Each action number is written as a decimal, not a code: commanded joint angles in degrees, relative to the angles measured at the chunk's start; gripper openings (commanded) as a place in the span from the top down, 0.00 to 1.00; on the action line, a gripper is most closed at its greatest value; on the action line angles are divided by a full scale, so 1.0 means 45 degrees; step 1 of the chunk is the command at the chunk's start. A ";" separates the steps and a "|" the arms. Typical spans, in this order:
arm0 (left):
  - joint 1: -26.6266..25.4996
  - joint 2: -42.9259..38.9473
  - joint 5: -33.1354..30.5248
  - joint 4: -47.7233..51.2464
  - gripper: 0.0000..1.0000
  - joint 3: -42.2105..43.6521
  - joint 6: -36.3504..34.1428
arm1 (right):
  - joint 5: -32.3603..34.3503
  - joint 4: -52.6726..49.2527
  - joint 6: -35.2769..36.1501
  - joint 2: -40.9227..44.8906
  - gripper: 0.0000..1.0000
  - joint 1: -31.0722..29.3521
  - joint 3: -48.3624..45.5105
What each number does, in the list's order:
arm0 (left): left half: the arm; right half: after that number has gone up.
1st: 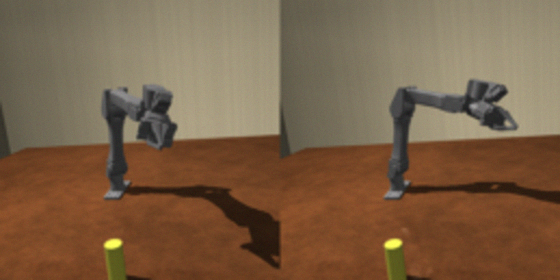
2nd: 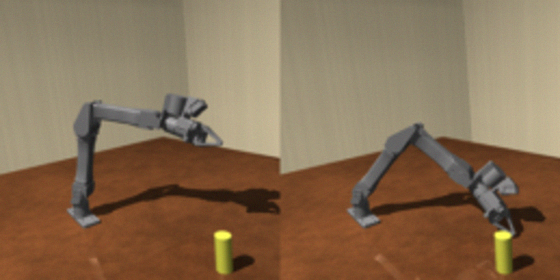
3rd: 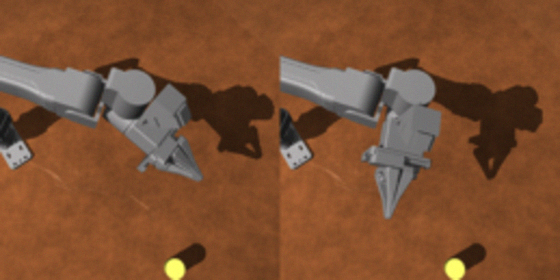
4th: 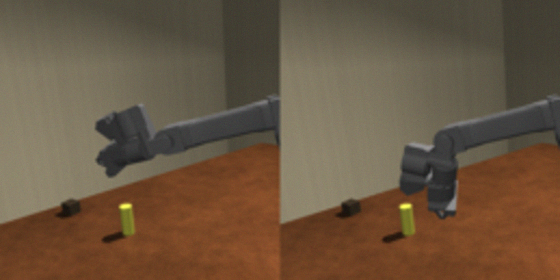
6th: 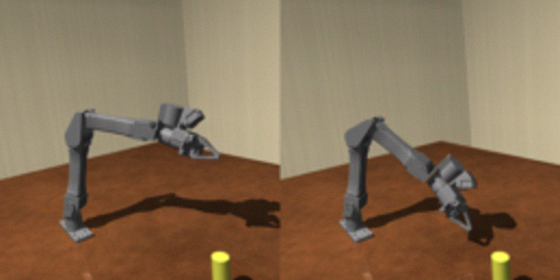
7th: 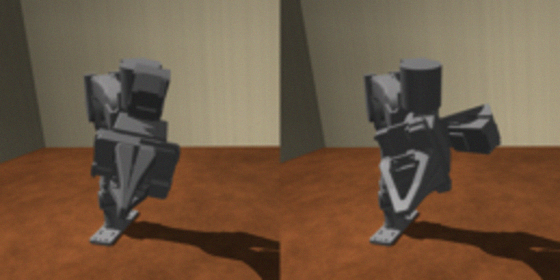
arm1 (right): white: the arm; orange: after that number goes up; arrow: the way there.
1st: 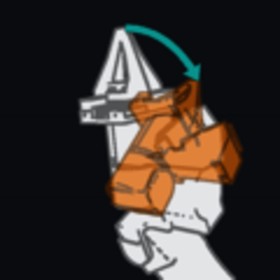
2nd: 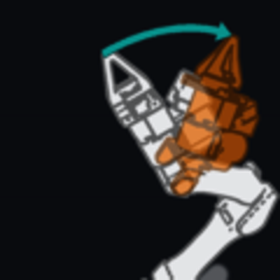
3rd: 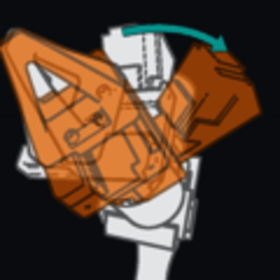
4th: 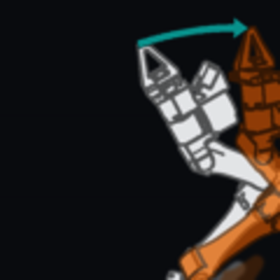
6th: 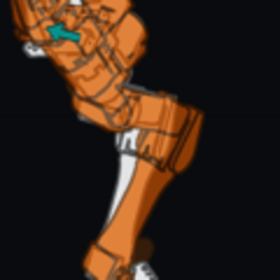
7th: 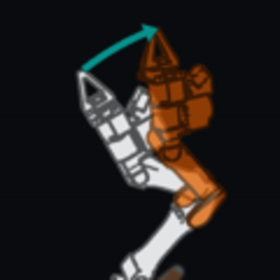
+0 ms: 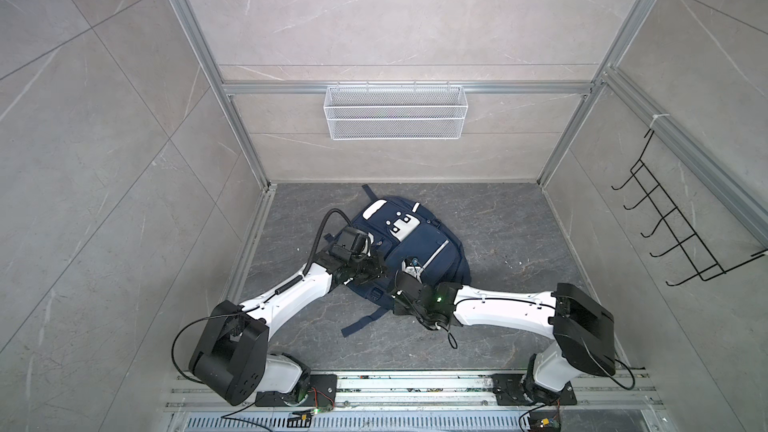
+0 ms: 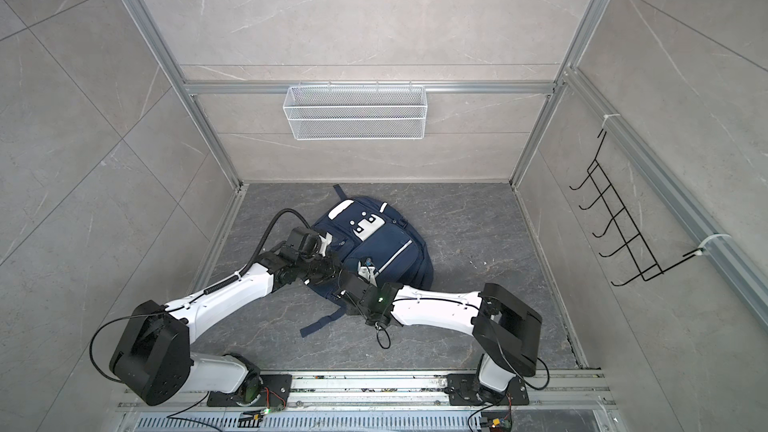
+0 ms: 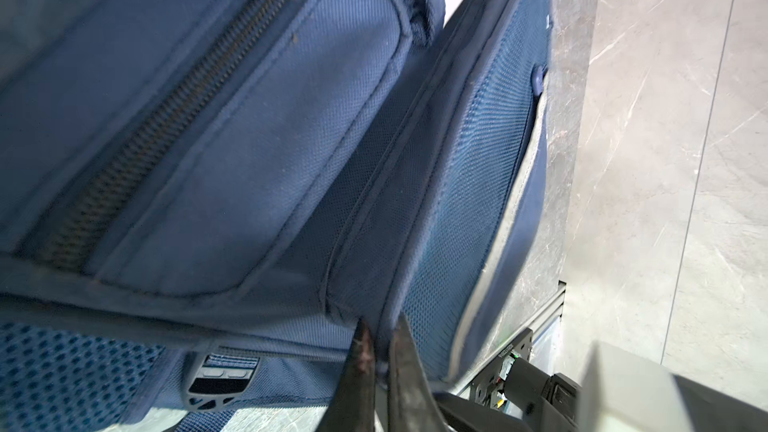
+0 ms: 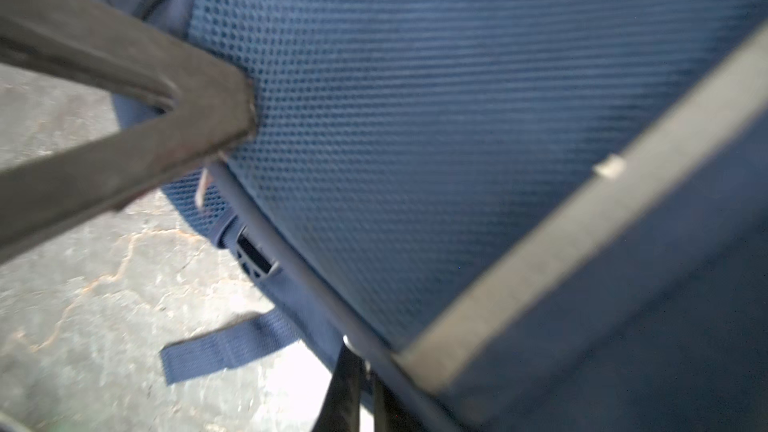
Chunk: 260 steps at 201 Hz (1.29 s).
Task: Pack the student bag
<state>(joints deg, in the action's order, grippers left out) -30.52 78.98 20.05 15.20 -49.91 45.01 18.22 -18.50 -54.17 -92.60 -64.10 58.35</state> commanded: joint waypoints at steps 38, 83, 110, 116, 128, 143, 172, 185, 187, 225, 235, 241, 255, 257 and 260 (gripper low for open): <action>0.1149 -0.1032 -0.0445 0.0595 1.00 0.0443 -0.0633 | 0.1075 -0.2633 -0.0227 0.2363 1.00 0.0059 -0.1436; 0.1373 -0.1313 -0.0531 0.0819 1.00 0.0864 -0.0804 | 0.1626 -0.4044 0.0357 0.3910 1.00 0.1098 -0.1971; 0.1374 -0.1424 -0.0431 0.0782 1.00 0.1163 -0.0802 | 0.1246 -0.3646 0.1171 0.4298 1.00 0.2640 -0.2488; 0.1373 -0.1437 -0.0414 0.0767 1.00 0.1220 -0.0804 | 0.1065 -0.3410 0.1331 0.4263 1.00 0.2988 -0.2587; 0.1378 -0.1508 -0.0396 0.0763 1.00 0.1318 -0.0804 | 0.0753 -0.2879 0.1623 0.3951 1.00 0.3527 -0.2615; 0.1363 -0.1534 -0.0399 0.0839 1.00 0.1335 -0.0855 | 0.0593 -0.2680 0.1802 0.3336 1.00 0.3662 -0.2312; 0.1384 -0.1689 -0.0579 0.1092 1.00 0.1250 -0.0976 | -0.0026 -0.2488 0.1940 0.2713 1.00 0.3668 -0.1985; 0.1397 -0.1593 -0.0689 0.1115 1.00 0.1144 -0.1023 | -0.0576 -0.2022 0.1924 0.2865 1.00 0.3636 -0.2294; 0.1394 -0.1545 -0.0702 0.1100 1.00 0.1124 -0.1034 | -0.0666 -0.1939 0.1897 0.2897 1.00 0.3628 -0.2339; 0.1509 -0.0193 -0.0741 0.0633 0.98 0.0192 -0.1058 | -0.0862 -0.1476 0.1347 0.2981 1.00 0.2498 -0.2652; 0.1542 0.0323 -0.0709 0.0486 0.96 -0.0264 -0.1080 | -0.0847 -0.1353 0.1177 0.2722 1.00 0.1982 -0.2474; 0.1561 0.0674 -0.0687 0.0437 0.95 -0.0557 -0.1092 | -0.0836 -0.1274 0.1093 0.2508 1.00 0.1628 -0.2288; 0.1643 0.1430 -0.0597 0.0454 0.88 -0.1373 -0.1134 | -0.0823 -0.1113 0.0960 0.1809 1.00 0.0834 -0.1667; 0.1645 0.1540 -0.0567 0.0451 0.87 -0.1488 -0.1150 | -0.0840 -0.1091 0.0953 0.1686 1.00 0.0735 -0.1562; 0.1663 0.1676 -0.0569 0.0477 0.86 -0.1677 -0.1155 | -0.0845 -0.1043 0.0941 0.1502 1.00 0.0594 -0.1409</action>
<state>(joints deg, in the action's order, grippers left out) -24.73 82.26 22.02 20.88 -50.24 41.87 13.80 -22.06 -47.86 -81.06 -56.36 48.12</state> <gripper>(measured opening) 0.095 0.074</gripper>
